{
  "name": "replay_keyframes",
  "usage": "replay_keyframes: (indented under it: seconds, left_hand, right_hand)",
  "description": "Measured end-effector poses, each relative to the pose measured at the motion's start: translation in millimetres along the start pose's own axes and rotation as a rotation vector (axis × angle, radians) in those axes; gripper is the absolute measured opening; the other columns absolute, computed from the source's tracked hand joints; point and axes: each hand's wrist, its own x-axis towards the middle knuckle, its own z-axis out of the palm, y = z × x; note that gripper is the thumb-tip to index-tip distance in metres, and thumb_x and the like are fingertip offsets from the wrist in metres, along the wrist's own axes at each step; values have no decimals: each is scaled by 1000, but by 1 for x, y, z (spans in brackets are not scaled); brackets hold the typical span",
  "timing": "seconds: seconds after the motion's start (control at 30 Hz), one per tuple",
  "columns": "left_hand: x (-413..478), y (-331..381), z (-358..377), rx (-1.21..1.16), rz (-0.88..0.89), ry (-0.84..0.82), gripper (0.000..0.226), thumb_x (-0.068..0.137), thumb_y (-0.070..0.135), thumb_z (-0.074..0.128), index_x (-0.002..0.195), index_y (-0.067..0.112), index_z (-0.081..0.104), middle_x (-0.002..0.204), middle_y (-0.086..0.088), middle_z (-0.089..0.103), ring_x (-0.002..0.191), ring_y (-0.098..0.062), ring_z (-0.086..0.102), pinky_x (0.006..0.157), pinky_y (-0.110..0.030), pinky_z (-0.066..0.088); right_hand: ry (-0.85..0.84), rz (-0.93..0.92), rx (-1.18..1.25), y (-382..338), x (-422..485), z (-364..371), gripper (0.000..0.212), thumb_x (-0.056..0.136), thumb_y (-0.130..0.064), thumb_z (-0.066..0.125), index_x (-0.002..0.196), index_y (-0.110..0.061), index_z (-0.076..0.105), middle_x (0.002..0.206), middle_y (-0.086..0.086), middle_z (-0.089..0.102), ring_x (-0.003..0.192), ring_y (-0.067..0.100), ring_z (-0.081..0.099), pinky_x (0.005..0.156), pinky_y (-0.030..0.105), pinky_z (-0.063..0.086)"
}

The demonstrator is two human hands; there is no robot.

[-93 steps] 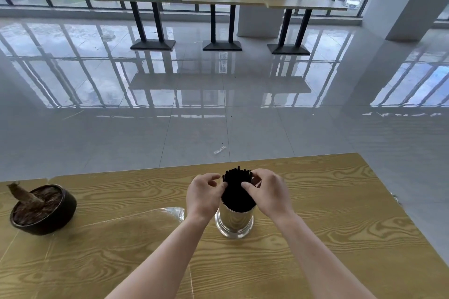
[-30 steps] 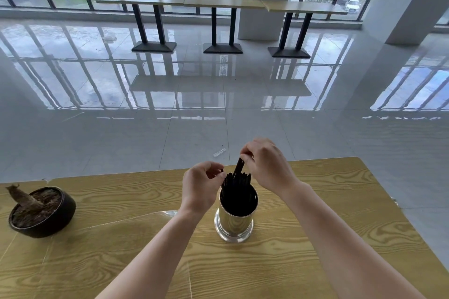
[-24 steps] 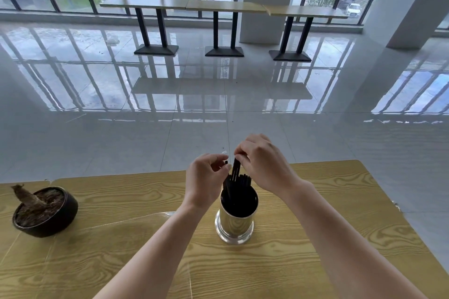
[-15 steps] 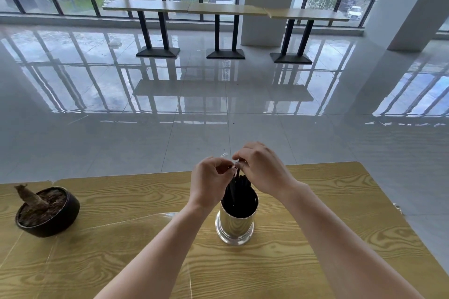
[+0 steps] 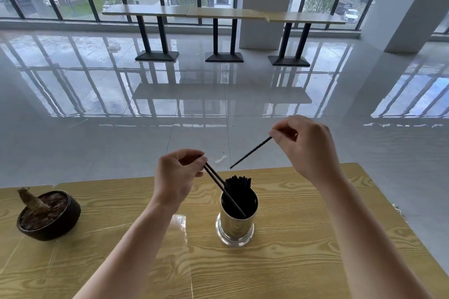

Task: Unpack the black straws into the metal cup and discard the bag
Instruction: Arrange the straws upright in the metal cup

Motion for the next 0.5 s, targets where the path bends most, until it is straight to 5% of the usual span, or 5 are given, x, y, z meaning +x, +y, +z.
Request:
replay_keyframes:
  seconds: [0.07,0.2,0.27,0.4,0.5]
  left_hand:
    - [0,4,-13,-86,-16,65,11,78,10,82,86,16,78,79,-4,78,71,-20,75,63,-24,60]
    - [-8,7,-26,-297,-54,230,9,77,9,82,84,14,78,75,-5,77,67,-19,74,63,-23,60]
    - [-15,7,-26,-387,-51,302,9,78,8,81,85,11,77,72,-3,77,66,-17,73,64,-23,61]
    - [-29,6,-20,-548,-63,445,11,78,5,80,86,9,75,71,1,76,68,-16,74,66,-21,60]
    - [-39,3,-6,-720,-170,524,13,77,-3,79,81,8,73,69,0,75,71,-19,75,68,-22,60]
  right_hand:
    - [62,110,85,4,-6,-4,6,88,-28,75,85,-23,73,70,-20,67,60,-6,62,62,5,44]
    - [111,377,345,4,-40,15,13,88,-23,76,79,-21,67,64,-3,72,52,11,69,56,38,61]
    - [172,532,542,-1,-62,29,14,85,-12,78,77,-18,67,65,4,73,56,23,72,59,44,63]
    - [288,867,1028,-18,-103,51,10,87,1,71,94,-6,71,79,14,76,72,33,73,62,33,61]
    - [180,1152,1385,-46,-128,73,18,90,4,63,104,0,72,90,23,75,78,32,74,65,31,62]
